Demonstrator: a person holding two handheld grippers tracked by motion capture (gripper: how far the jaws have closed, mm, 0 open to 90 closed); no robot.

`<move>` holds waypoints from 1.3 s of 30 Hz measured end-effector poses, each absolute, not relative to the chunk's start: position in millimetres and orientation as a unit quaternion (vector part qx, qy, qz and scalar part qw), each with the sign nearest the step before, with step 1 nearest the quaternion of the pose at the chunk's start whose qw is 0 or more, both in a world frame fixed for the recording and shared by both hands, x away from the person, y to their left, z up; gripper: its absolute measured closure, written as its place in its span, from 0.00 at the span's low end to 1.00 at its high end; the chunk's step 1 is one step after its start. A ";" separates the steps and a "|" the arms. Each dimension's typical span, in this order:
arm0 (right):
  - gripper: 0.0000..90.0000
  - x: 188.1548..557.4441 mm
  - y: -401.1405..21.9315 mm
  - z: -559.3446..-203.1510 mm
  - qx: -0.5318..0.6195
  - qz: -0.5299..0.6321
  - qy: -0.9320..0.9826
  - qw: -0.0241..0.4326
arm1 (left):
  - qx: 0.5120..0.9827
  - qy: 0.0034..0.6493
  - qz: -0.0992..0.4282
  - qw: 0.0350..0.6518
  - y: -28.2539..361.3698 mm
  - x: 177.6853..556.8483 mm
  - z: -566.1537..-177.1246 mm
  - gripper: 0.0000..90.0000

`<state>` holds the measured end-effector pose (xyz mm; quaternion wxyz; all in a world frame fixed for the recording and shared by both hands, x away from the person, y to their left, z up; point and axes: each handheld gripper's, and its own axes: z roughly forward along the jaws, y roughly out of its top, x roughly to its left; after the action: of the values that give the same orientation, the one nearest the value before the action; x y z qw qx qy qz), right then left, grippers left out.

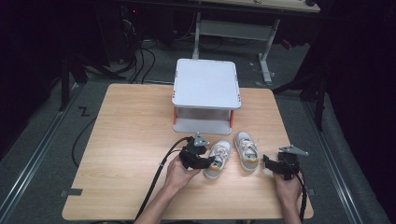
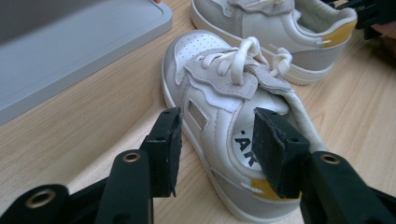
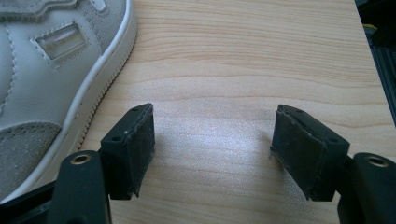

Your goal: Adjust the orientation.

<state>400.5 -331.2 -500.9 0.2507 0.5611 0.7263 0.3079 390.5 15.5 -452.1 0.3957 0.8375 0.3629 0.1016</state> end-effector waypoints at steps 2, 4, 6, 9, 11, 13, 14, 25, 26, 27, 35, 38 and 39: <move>0.33 400.5 -331.1 -500.9 0.561 0.308 0.726 0.251 | 0.839 0.362 0.105 0.393 12.4 391.3 -454.9 0.63; 0.33 400.5 -331.1 -500.9 0.561 0.308 0.726 0.251 | 0.839 0.364 0.106 0.391 11.2 391.6 -455.8 0.65; 0.33 400.5 -331.2 -500.9 0.561 0.308 0.726 0.251 | 0.842 0.363 0.113 0.383 8.0 392.3 -458.0 0.68; 0.33 400.5 -331.2 -500.8 0.561 0.308 0.726 0.251 | 0.842 0.362 0.113 0.383 6.7 392.2 -458.7 0.72; 0.33 400.4 -331.1 -500.8 0.562 0.308 0.726 0.250 | 0.842 0.363 0.121 0.380 5.2 391.1 -458.9 0.75; 0.33 400.5 -331.2 -500.9 0.561 0.308 0.726 0.251 | 0.843 0.364 0.126 0.375 5.2 390.5 -458.2 0.77; 0.33 400.5 -331.2 -500.9 0.561 0.308 0.726 0.251 | 0.843 0.364 0.126 0.375 5.2 390.5 -458.2 0.79; 0.33 400.4 -331.1 -500.8 0.562 0.308 0.726 0.250 | 0.838 0.371 0.174 0.360 8.8 387.9 -453.6 0.94; 0.33 400.4 -331.1 -500.8 0.562 0.308 0.726 0.250 | 0.838 0.371 0.174 0.360 8.8 387.9 -453.6 0.94; 0.33 400.4 -331.1 -500.8 0.562 0.308 0.726 0.250 | 0.836 0.372 0.177 0.362 8.6 387.5 -453.7 0.94; 0.33 400.4 -331.1 -500.8 0.562 0.308 0.726 0.250 | 0.827 0.380 0.188 0.370 19.8 381.9 -441.3 0.95; 0.33 400.4 -331.1 -500.9 0.562 0.308 0.726 0.250 | 0.824 0.385 0.194 0.367 28.1 379.1 -435.9 0.95; 0.33 400.4 -331.1 -500.8 0.562 0.308 0.726 0.250 | 0.822 0.389 0.196 0.366 30.8 377.7 -434.7 0.95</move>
<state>400.4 -331.1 -500.8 0.2503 0.5618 0.7259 0.3079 377.7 30.8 -434.7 0.3663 0.8221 0.3893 0.1959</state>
